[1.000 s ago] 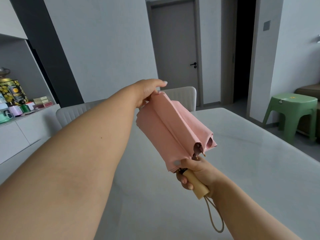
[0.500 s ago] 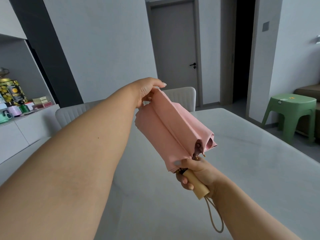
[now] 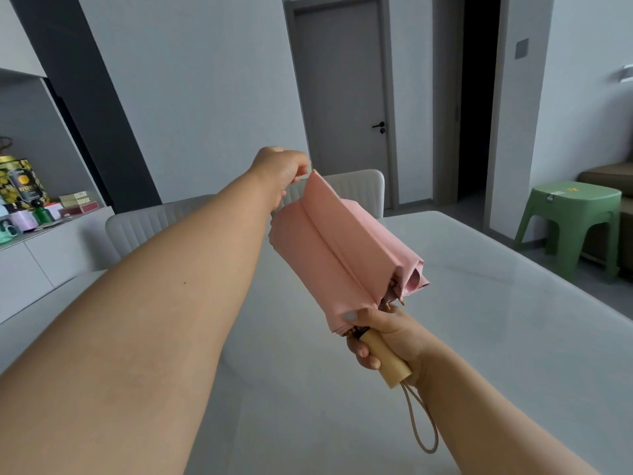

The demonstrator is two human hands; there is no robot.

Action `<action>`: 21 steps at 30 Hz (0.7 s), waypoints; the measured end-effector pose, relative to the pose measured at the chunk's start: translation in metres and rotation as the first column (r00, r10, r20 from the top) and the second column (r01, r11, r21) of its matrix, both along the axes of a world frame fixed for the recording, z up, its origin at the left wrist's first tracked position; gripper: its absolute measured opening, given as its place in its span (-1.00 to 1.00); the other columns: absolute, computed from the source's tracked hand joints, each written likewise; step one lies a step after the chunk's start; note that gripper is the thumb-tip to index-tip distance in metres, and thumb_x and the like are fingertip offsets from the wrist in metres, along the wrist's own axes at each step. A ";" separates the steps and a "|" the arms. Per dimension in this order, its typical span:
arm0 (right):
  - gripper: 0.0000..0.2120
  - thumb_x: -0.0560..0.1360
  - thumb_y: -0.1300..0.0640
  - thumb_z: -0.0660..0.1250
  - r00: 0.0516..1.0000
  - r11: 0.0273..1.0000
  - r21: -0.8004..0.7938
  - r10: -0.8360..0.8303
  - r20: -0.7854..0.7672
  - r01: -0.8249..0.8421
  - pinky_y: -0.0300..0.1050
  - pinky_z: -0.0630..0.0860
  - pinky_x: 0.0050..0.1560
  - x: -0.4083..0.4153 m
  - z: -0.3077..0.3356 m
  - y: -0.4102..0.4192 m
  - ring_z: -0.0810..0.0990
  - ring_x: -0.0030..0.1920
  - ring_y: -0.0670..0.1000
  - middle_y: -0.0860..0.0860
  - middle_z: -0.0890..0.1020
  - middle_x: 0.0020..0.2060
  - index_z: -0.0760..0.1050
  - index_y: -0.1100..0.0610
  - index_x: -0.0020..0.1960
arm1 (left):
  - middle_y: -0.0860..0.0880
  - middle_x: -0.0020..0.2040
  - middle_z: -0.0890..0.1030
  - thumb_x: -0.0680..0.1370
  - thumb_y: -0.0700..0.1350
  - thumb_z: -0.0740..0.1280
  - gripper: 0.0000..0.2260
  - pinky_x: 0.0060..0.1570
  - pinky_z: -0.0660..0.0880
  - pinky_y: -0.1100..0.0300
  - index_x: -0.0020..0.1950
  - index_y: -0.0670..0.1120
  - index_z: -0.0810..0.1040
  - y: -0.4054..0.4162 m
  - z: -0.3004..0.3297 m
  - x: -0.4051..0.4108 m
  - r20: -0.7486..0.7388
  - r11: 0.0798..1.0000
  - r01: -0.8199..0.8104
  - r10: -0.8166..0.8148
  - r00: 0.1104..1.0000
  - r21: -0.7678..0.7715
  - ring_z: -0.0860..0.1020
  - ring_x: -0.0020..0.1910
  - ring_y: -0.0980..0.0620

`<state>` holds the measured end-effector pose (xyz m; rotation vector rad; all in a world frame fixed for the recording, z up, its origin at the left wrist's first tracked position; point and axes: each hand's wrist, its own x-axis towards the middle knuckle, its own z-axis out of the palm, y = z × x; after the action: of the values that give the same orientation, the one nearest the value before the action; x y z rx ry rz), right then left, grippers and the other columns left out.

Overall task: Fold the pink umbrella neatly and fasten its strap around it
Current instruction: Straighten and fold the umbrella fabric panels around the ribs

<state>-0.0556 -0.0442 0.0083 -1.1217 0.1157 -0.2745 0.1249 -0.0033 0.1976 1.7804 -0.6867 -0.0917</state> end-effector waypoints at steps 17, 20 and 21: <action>-0.88 0.52 0.34 0.32 0.981 0.986 -0.012 -0.166 -0.104 0.165 -0.25 0.36 -0.60 0.005 -0.005 -0.004 0.43 -0.54 0.02 0.17 0.52 -0.30 0.44 0.21 0.02 | -0.13 -0.12 0.70 0.57 0.08 0.32 -0.66 0.05 0.62 -0.04 -0.22 -0.13 0.68 0.017 -0.062 -0.055 0.106 0.894 0.189 -0.252 0.962 0.406 0.68 -0.10 -0.12; -0.80 0.47 0.32 0.37 0.985 0.989 -0.006 -0.146 -0.088 0.146 -0.24 0.37 -0.59 0.004 -0.005 -0.006 0.44 -0.52 0.01 0.17 0.53 -0.28 0.44 0.21 0.07 | -0.14 -0.11 0.71 0.50 -0.09 0.44 -0.84 0.04 0.63 -0.07 -0.13 -0.19 0.66 0.020 -0.072 -0.049 0.050 0.939 0.193 -0.216 0.975 0.286 0.69 -0.08 -0.12; -0.75 0.45 0.30 0.40 0.987 0.991 -0.003 -0.136 -0.081 0.137 -0.24 0.37 -0.59 0.004 -0.005 -0.006 0.44 -0.52 0.00 0.17 0.53 -0.27 0.44 0.21 0.09 | -0.15 -0.08 0.70 0.49 -0.14 0.45 -0.87 0.02 0.64 -0.05 -0.09 -0.21 0.65 0.021 -0.075 -0.048 0.030 0.948 0.192 -0.206 0.978 0.253 0.68 -0.06 -0.12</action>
<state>-0.0514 -0.0506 0.0034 -1.1249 0.2658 -0.3508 0.0766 0.0176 0.1222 1.9543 -0.9287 -0.2763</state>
